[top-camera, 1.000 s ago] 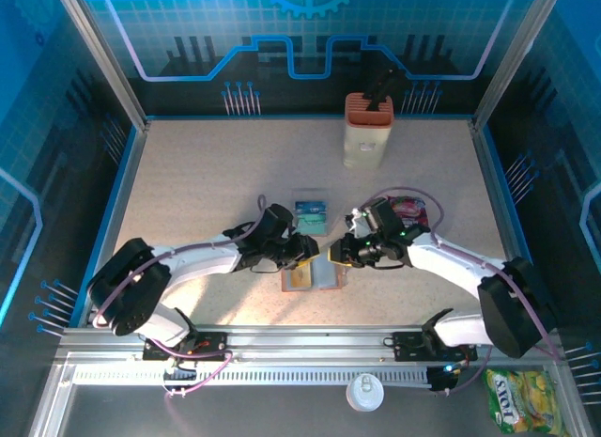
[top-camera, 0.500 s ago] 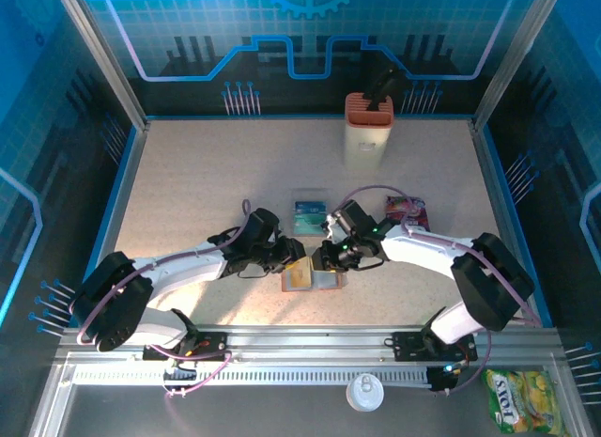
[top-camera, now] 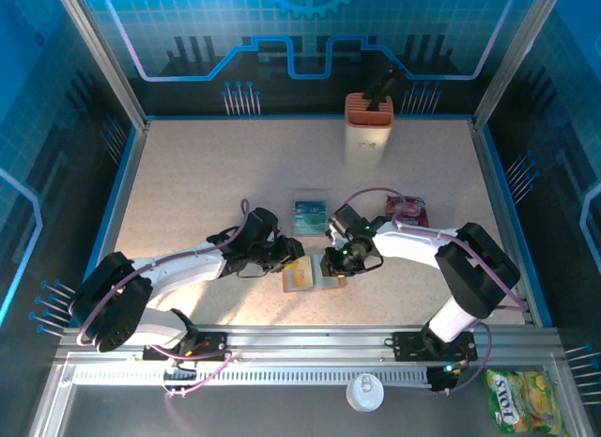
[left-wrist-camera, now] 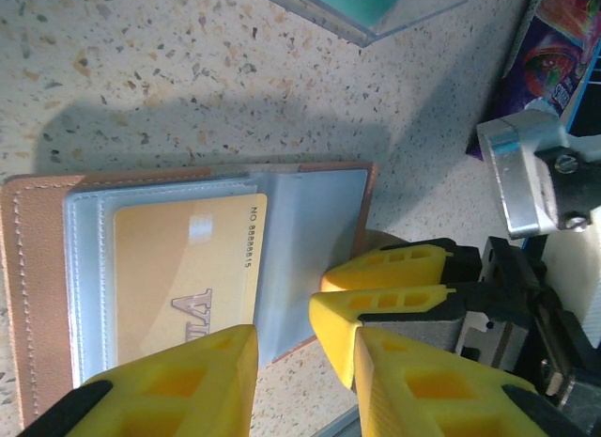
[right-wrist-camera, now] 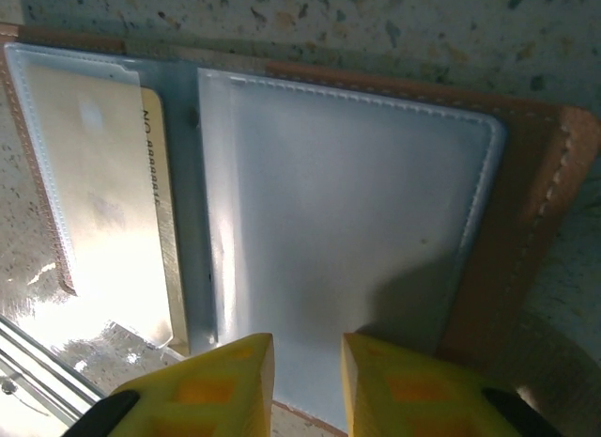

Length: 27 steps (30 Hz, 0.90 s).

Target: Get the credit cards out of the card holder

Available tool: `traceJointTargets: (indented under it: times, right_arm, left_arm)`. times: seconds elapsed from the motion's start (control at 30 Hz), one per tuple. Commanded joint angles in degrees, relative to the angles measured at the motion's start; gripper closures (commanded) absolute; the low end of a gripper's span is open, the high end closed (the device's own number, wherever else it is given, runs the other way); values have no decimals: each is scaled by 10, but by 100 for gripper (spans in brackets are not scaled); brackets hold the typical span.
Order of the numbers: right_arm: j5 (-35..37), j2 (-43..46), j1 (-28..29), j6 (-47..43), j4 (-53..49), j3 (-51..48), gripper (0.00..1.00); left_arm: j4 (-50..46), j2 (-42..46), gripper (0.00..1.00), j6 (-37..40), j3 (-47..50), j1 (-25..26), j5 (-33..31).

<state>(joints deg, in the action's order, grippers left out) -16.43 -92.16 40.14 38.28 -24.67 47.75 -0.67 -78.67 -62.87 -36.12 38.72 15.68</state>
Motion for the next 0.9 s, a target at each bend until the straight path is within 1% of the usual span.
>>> traceJointTargets:
  times: [0.0,0.17,0.23,0.33,0.43,0.5,0.6,0.73,0.87]
  right_arm:
    - [-3,11,7,-5,-13,16,73]
    - [-59,21,9,17,42,9,73]
    - [-71,17,10,24,54,10,73]
    - [-81,8,12,30,66,13,73]
    - [-95,2,12,38,85,13,73]
    - [-105,-1,12,44,100,13,74]
    - [-111,-5,12,50,113,15,74]
    - [-113,-13,12,50,114,20,74]
    - [-111,-14,12,51,113,20,74]
  left_arm:
    - [-20,12,66,13,11,-6,-5]
    - [-23,13,67,16,11,-6,-6]
    - [-29,14,68,19,11,-7,-7]
    - [-55,13,73,29,7,-7,-16]
    - [-74,12,81,37,8,-6,-23]
    - [-73,9,86,37,15,-6,-23]
    - [-47,-4,94,27,30,-6,-12]
    - [-1,-26,98,9,48,-6,5]
    - [1,-39,100,12,47,-5,5]
